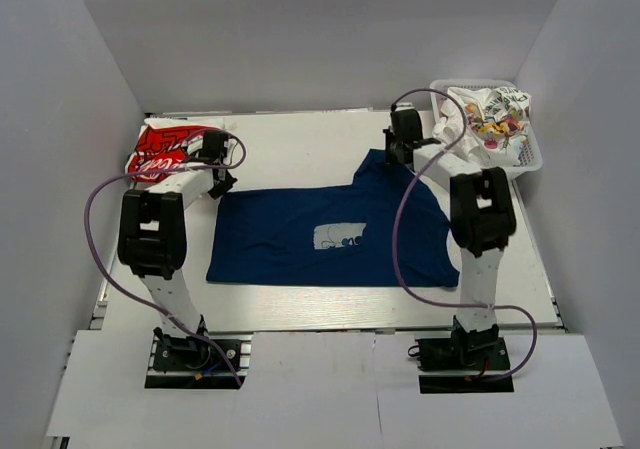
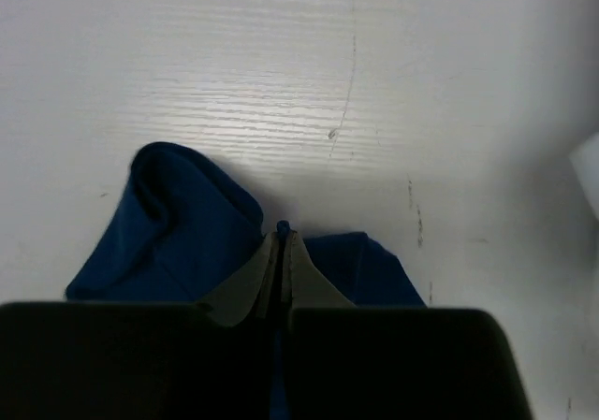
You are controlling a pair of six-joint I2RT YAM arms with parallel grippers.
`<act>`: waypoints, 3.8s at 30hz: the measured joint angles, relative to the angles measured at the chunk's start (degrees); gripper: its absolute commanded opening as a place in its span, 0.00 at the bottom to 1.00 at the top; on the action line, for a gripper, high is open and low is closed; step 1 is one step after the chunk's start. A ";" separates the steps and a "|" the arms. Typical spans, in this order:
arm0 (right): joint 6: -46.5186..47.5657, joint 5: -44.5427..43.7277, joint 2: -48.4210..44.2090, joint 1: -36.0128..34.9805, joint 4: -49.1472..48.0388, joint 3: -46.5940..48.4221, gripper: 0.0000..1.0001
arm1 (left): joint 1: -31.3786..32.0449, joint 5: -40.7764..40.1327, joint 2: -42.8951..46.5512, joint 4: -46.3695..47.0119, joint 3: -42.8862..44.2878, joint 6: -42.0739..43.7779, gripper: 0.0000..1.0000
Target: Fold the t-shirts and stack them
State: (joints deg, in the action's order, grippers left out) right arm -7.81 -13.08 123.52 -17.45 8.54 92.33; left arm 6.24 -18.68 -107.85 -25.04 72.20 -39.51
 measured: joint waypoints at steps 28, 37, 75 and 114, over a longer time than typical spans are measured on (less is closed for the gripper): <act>-8.81 -10.56 -65.79 -6.69 8.52 -49.68 0.00 | 1.97 -4.46 21.14 4.79 -19.17 2.05 0.00; -12.52 -9.27 -70.60 -8.02 15.80 -53.53 0.00 | 1.99 -5.86 22.12 4.74 -19.58 0.50 0.00; -20.31 7.56 -72.70 -12.31 10.64 -62.03 0.91 | 1.73 3.82 29.18 3.61 -22.08 -7.58 0.99; -16.46 21.75 -52.78 -17.68 6.73 -53.81 0.91 | 1.99 4.83 16.79 2.56 -18.71 -1.49 0.99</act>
State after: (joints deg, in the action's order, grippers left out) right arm -24.27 8.67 70.74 -35.14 15.27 38.52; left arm 8.23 -13.85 -91.07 -22.48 53.49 -40.99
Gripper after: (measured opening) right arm 0.902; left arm 0.990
